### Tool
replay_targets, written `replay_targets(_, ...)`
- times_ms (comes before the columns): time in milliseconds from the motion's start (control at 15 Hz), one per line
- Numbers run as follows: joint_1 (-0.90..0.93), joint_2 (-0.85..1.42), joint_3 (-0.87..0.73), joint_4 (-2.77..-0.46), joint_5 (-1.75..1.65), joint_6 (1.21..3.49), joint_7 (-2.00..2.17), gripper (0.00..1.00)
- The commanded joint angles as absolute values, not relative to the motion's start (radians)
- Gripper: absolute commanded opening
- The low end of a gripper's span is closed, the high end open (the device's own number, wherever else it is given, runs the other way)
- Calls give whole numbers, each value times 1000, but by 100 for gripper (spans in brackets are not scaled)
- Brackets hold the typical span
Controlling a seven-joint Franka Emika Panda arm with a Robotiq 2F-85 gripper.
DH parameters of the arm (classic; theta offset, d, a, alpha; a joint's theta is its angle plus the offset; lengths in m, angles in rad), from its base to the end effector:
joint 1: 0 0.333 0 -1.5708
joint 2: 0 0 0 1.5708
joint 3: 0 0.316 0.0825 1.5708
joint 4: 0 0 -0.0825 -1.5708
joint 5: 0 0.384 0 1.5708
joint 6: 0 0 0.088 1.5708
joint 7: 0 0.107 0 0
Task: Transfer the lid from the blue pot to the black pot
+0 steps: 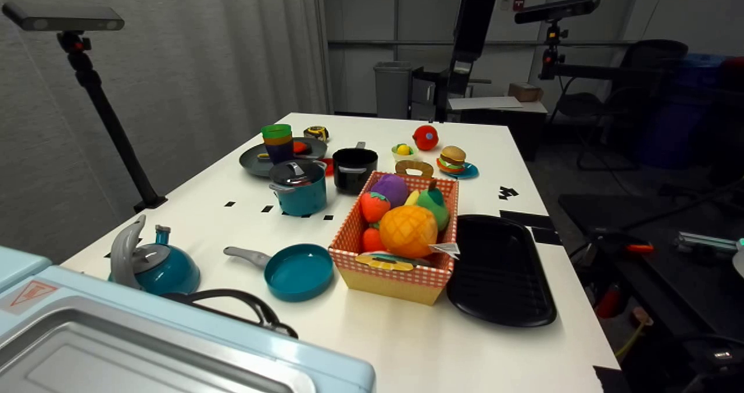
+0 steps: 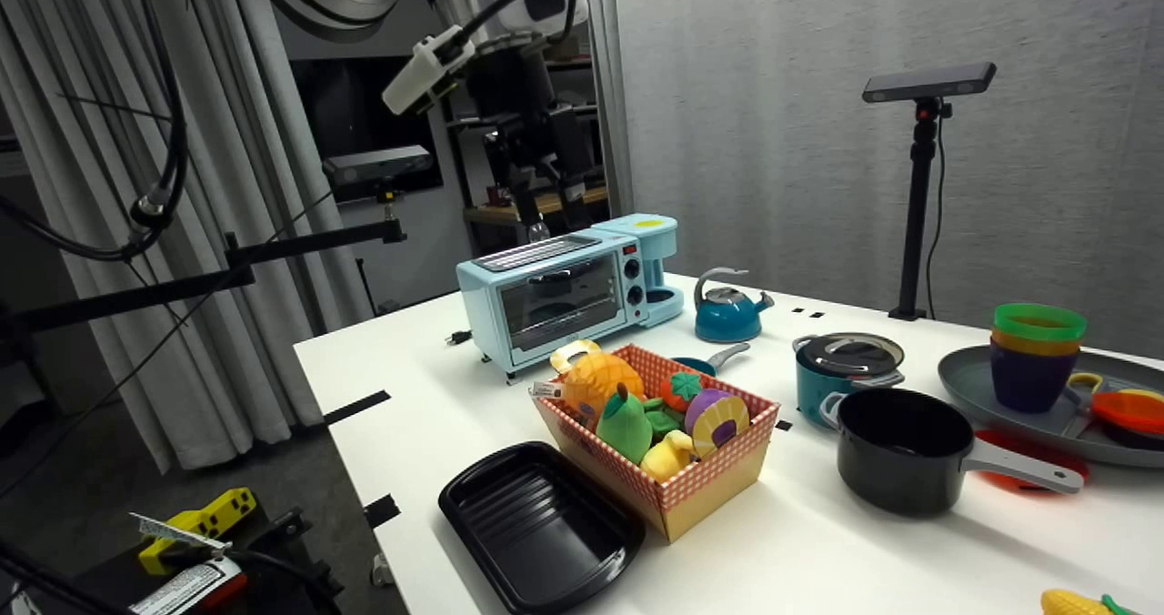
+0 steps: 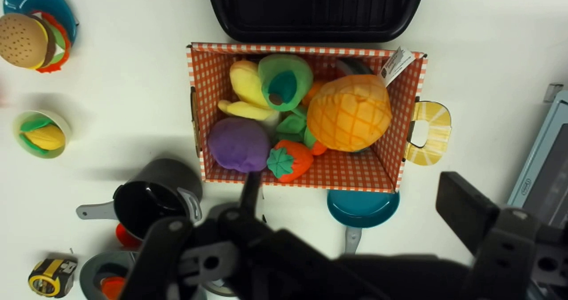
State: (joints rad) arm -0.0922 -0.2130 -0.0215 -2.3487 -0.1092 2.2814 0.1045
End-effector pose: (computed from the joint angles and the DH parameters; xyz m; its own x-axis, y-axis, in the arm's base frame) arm 0.4816 -0.0578 0.4304 0.9779 -0.1451 0.1505 -0.1572 -0.9849 0.0722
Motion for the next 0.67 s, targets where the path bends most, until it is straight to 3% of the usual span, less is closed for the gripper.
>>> replay_targets(0,-86,-213,-28,-2347,-110,2279,105,100)
replay_targets(600,-109,20,-42,-2189,-192,2381,223,100)
